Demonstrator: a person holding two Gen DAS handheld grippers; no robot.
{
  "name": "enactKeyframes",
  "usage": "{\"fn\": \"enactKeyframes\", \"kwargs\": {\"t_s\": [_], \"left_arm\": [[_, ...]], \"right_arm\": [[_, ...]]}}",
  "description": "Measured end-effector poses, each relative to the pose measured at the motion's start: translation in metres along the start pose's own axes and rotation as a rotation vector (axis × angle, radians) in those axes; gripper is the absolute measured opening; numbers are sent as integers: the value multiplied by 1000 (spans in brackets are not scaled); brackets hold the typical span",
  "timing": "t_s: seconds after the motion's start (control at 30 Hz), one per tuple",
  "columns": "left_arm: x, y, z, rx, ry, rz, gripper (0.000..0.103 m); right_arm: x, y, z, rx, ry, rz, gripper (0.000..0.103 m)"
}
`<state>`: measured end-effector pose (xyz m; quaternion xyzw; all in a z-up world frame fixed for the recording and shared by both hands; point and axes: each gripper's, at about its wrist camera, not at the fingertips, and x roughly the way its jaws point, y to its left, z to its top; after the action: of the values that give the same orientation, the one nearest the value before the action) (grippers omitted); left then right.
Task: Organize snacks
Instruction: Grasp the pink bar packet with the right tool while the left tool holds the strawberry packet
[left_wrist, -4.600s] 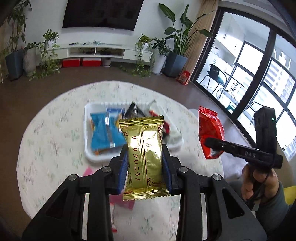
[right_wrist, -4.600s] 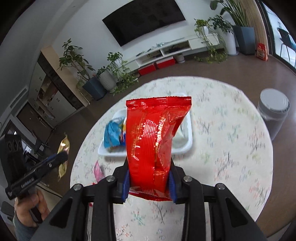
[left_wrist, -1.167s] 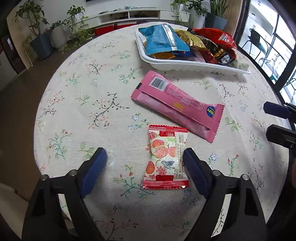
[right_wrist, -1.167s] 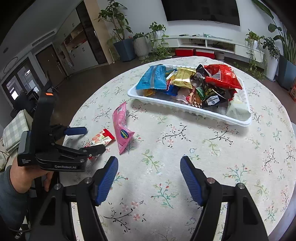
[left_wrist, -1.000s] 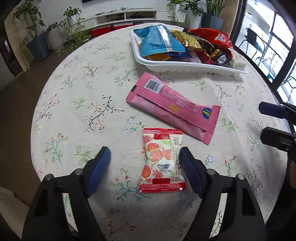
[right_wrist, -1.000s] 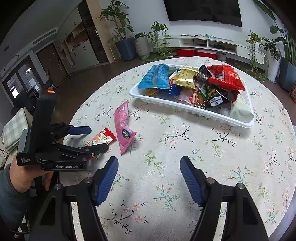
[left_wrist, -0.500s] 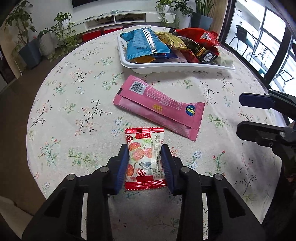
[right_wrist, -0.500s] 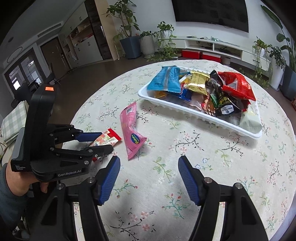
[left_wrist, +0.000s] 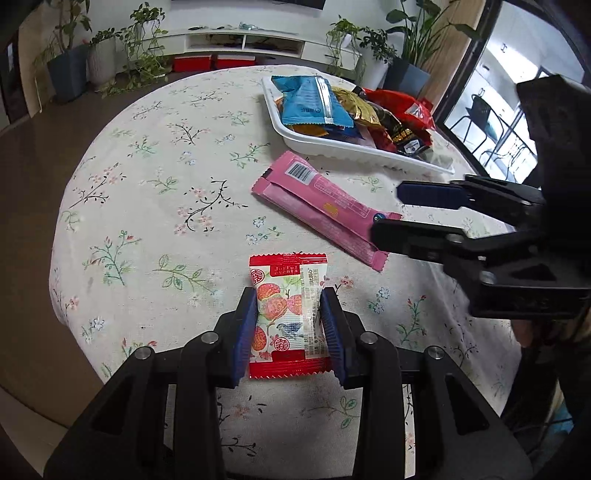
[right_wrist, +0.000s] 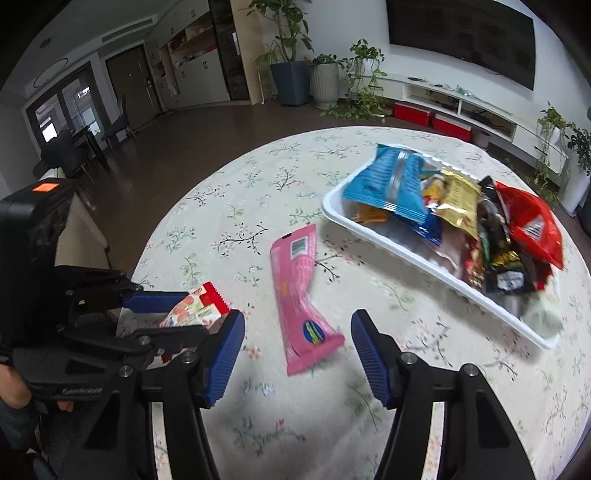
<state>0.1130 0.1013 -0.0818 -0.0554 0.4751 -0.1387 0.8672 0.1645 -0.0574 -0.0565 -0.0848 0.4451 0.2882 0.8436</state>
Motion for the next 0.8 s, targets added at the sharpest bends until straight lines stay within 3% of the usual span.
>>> {"fn": "enactKeyframes", "kwargs": {"t_s": [0.23,0.43,0.6,0.7,0.8], "left_arm": [[-3,5,-3,-20,-17,-33,33],[-5,8,-5,-32,-27,-53,33],[-4,7,-5,-31,-19,-56,33],[-4,7,-6,-30,-19,-54,33],[-3,7,-5,-32,-18,-54,33]], "right_arm": [[31,9,14,-30,57,-22,56],[44,-13,16,114,102,-2,54],[50,-12,13,102,126,-7,47],[51,-7,13,86,129,-3,31],[50,-2,11,63,126,-5,28]]}}
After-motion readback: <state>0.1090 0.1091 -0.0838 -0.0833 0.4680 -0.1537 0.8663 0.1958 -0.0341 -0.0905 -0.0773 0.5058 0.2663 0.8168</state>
